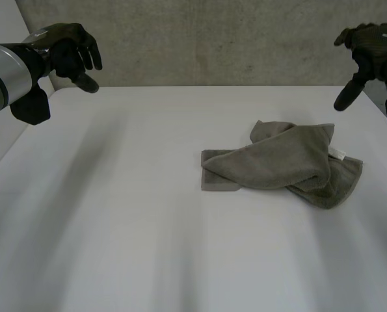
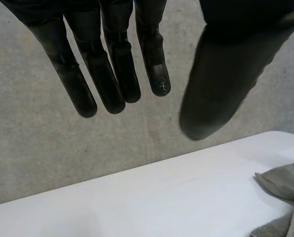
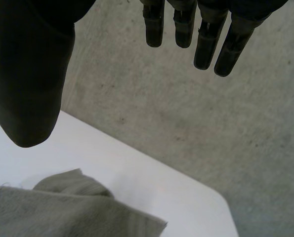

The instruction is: Fold the towel.

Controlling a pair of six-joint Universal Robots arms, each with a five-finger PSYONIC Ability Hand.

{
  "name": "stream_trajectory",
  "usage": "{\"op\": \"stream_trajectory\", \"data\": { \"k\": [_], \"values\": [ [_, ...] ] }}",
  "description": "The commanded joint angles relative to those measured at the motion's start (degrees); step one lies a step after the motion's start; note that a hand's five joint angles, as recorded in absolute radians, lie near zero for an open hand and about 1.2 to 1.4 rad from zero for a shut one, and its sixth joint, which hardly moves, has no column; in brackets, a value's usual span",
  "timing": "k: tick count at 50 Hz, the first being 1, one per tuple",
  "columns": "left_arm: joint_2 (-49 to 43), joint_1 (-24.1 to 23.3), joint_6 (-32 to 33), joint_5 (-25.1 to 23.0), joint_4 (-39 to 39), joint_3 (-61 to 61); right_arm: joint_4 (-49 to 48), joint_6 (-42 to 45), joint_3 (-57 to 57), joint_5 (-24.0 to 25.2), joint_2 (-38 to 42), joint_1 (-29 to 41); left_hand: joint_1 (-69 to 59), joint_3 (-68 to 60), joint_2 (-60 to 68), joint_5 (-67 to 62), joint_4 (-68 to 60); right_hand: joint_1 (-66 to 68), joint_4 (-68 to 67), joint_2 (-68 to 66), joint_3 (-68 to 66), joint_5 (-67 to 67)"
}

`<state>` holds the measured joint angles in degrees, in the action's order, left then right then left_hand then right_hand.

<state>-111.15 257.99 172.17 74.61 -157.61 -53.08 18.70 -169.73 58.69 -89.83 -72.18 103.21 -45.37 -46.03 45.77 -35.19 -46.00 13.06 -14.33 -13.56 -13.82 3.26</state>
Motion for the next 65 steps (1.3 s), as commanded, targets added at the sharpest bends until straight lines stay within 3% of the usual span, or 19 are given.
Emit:
{"op": "stream_trajectory", "data": {
  "k": [1, 12, 21, 29, 55, 62, 65],
  "values": [
    [-0.4, -0.8, 0.1, 0.0, -0.1, -0.4, 0.3, 1.5, -3.3, -0.2, -0.2, 0.1, 2.4, 3.0, -2.8, 2.2, 3.0, -3.1, 4.3, 3.6, 3.8, -3.3],
    [-0.2, -0.8, 0.2, -0.1, -0.1, -0.6, 1.5, 1.4, -3.4, 0.0, -0.1, 0.2, 11.8, 12.4, -12.2, 11.6, 12.4, -3.1, 4.3, 3.6, 3.8, -3.3],
    [0.6, -0.8, 0.4, 0.0, -0.1, -0.6, 2.9, 1.4, -3.4, 0.1, 0.1, 0.1, 30.8, 31.4, -31.2, 30.6, 31.4, -3.1, 4.3, 3.6, 3.8, -3.3],
    [0.8, -1.1, 0.4, 0.1, -0.1, -0.8, 4.3, 1.2, -3.4, 3.3, 0.2, -0.8, 31.6, 32.3, -32.0, 31.4, 32.2, -3.1, 4.3, 3.6, 3.8, -3.3],
    [0.7, -1.2, 0.4, 0.0, -0.1, -0.9, 4.3, 0.8, -3.5, 3.6, 0.3, -2.7, 33.5, 34.1, -33.9, 33.3, 34.1, -3.1, 4.3, 3.6, 3.8, -3.3],
    [0.8, -3.0, 0.4, -0.8, -0.8, -2.9, 3.4, 3.5, -2.9, 6.6, 2.0, -2.8, 33.3, 34.0, -33.7, 33.1, 33.9, -3.1, 4.3, 3.6, 3.8, -3.3],
    [0.8, -3.9, 0.5, -0.8, -2.2, -3.5, 4.3, 7.6, -3.4, 9.2, 6.3, -3.4, 33.3, 34.0, -33.7, 33.1, 33.9, -3.1, 4.3, 3.6, 3.8, -3.3]
  ]
}}
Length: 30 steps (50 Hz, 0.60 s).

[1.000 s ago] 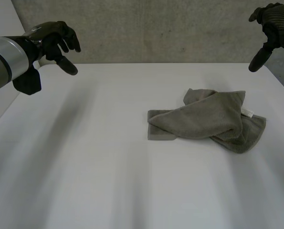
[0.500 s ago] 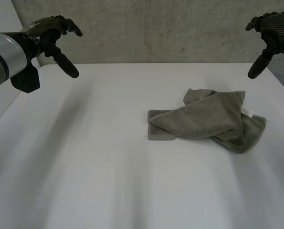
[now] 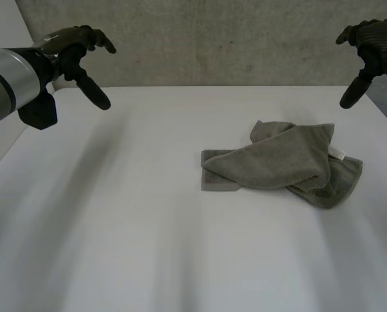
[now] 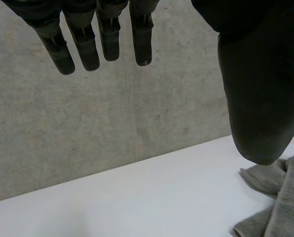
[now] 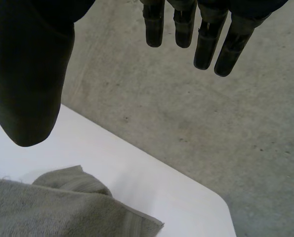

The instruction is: Fold the towel.

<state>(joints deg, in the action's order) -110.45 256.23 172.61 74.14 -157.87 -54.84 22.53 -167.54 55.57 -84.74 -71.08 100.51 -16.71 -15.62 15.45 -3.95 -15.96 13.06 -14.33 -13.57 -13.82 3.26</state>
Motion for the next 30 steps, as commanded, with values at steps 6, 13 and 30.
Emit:
{"op": "stream_trajectory", "data": {
  "k": [6, 13, 30],
  "values": [
    [0.1, -3.0, 0.1, -0.2, -3.4, -2.9, 4.6, 14.2, -0.7, 6.3, 15.5, -0.9, 4.6, 3.6, -3.4, 1.9, 3.9, -3.1, 4.3, 3.6, 3.8, -3.3],
    [-0.2, -3.2, 0.1, -0.2, -5.0, -4.0, 5.2, 17.2, -0.9, 5.7, 23.3, -0.4, 4.6, 3.6, -3.4, 1.9, 3.9, -3.1, 4.3, 3.6, 3.8, -3.3],
    [-0.5, -3.5, 0.2, 0.0, -6.4, -4.0, -4.1, 7.8, 11.7, 20.6, 13.5, 10.4, 4.6, 3.6, -3.4, 1.9, 3.9, 66.9, -65.7, -66.4, -66.2, 66.7]
  ]
}}
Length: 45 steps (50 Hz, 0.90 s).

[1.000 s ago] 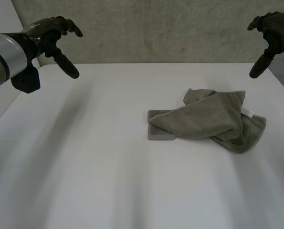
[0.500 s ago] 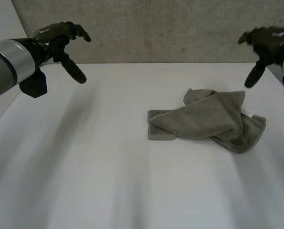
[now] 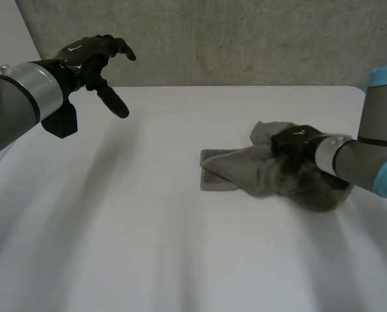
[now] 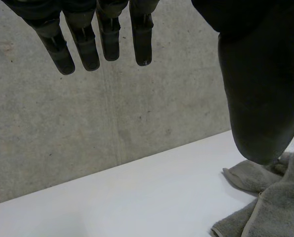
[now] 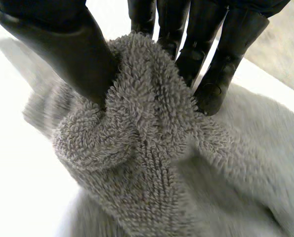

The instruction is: Fold the towel.

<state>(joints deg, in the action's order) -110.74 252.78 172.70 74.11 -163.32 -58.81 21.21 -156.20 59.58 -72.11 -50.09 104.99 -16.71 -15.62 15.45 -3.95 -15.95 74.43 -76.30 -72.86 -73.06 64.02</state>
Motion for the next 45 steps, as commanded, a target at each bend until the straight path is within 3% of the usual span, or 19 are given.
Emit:
{"op": "stream_trajectory", "data": {
  "k": [1, 7, 18, 19, 20, 24, 26, 30, 35, 45],
  "values": [
    [-0.2, 0.0, 0.1, 0.1, -0.9, 0.0, -2.8, -3.6, 9.1, 8.7, -8.5, 8.4, 4.6, 3.6, -3.4, 1.9, 3.9, 5.6, -3.7, -7.1, -6.9, 6.0],
    [-0.8, -0.1, 0.1, -0.1, -1.2, -0.1, -2.5, -3.9, 12.5, 9.0, -10.4, 16.5, 4.6, 3.6, -3.4, 1.9, 3.9, 5.6, -3.7, -7.1, -6.9, 6.0],
    [-0.9, 0.3, 0.1, -0.3, -0.9, 0.0, -2.4, -5.8, 17.0, 8.7, -11.4, 25.1, 4.8, 3.7, -3.6, 2.1, 4.1, 4.4, -2.6, -6.0, -5.8, 4.9],
    [-0.9, 0.3, 0.1, -0.3, -0.9, 0.0, -2.3, -5.5, 17.3, 8.5, -11.6, 25.3, 4.8, 3.7, -3.6, 2.1, 4.1, -12.4, 14.2, 10.8, 11.0, -12.0],
    [-0.9, 0.3, 0.1, -0.3, -0.9, 0.0, -2.4, -5.4, 17.2, 8.0, -11.8, 25.2, 4.8, 3.7, -3.6, 2.1, 4.1, -28.9, 30.7, 27.3, 27.5, -28.5],
    [-1.1, 0.3, 0.3, -0.5, -0.9, -0.4, -2.4, -5.4, 16.9, 4.8, -12.7, 24.7, 4.5, 3.4, -3.2, 1.7, 3.7, -41.6, 43.5, 40.1, 40.3, -41.2],
    [-1.3, 0.3, 0.7, -0.5, -0.9, -1.0, -2.4, -5.4, 15.9, 0.3, -14.9, 22.0, 4.3, 3.2, -3.1, 1.6, 3.6, -46.0, 47.9, 44.4, 44.6, -45.6],
    [-1.8, 0.1, 4.7, -0.5, -0.9, -3.2, -2.4, -5.4, 15.7, -2.1, -17.0, 17.8, 4.1, 3.1, -2.9, 1.4, 3.4, -48.2, 50.1, 46.6, 46.8, -47.8],
    [-4.2, -0.3, 16.0, -0.2, -0.2, -8.8, -2.8, -5.6, 14.6, -2.8, -18.8, 13.6, 3.6, 2.6, -2.4, 0.9, 2.9, -49.4, 51.2, 47.8, 48.0, -49.0],
    [-6.9, -1.3, 22.7, -0.5, -0.5, -18.2, -2.5, -5.4, 14.9, -3.5, -15.5, 10.2, 3.3, 2.2, -2.0, 0.5, 2.5, -48.7, 50.6, 47.1, 47.3, -48.3]
  ]
}}
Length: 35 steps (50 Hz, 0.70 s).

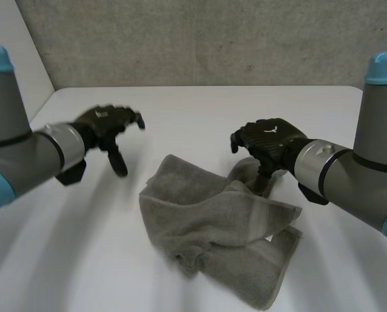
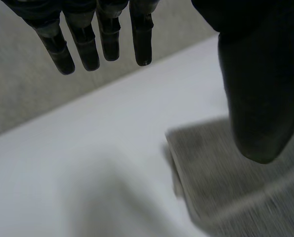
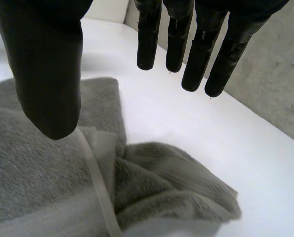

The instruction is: Fold the towel.

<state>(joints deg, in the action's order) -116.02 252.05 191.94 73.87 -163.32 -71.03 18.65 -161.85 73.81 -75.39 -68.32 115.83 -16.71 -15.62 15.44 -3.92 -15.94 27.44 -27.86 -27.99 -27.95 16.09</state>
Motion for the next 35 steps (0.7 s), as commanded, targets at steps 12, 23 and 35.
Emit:
{"op": "stream_trajectory", "data": {
  "k": [12, 23, 35],
  "values": [
    [-8.6, -1.7, 4.7, -0.2, -3.5, -6.9, -3.3, -2.1, 6.1, -0.2, 7.3, -1.0, 1.3, 0.2, 0.0, -1.5, 0.5, 1.0, -0.6, -0.4, -0.5, 2.3],
    [-13.9, -2.6, 4.7, 0.4, -7.9, -4.5, -6.1, -2.5, 11.0, -0.2, 6.6, -1.1, -3.1, -4.1, 4.3, -5.9, -3.8, 1.1, -0.7, -0.6, -0.6, 2.5],
    [-15.5, -3.4, 4.0, 0.6, -8.4, -2.4, -7.5, -2.5, 12.7, -0.3, 5.8, -1.3, -34.9, -36.0, 36.2, -37.7, -35.7, 1.5, -1.1, -0.9, -1.0, 2.8]
  ]
}}
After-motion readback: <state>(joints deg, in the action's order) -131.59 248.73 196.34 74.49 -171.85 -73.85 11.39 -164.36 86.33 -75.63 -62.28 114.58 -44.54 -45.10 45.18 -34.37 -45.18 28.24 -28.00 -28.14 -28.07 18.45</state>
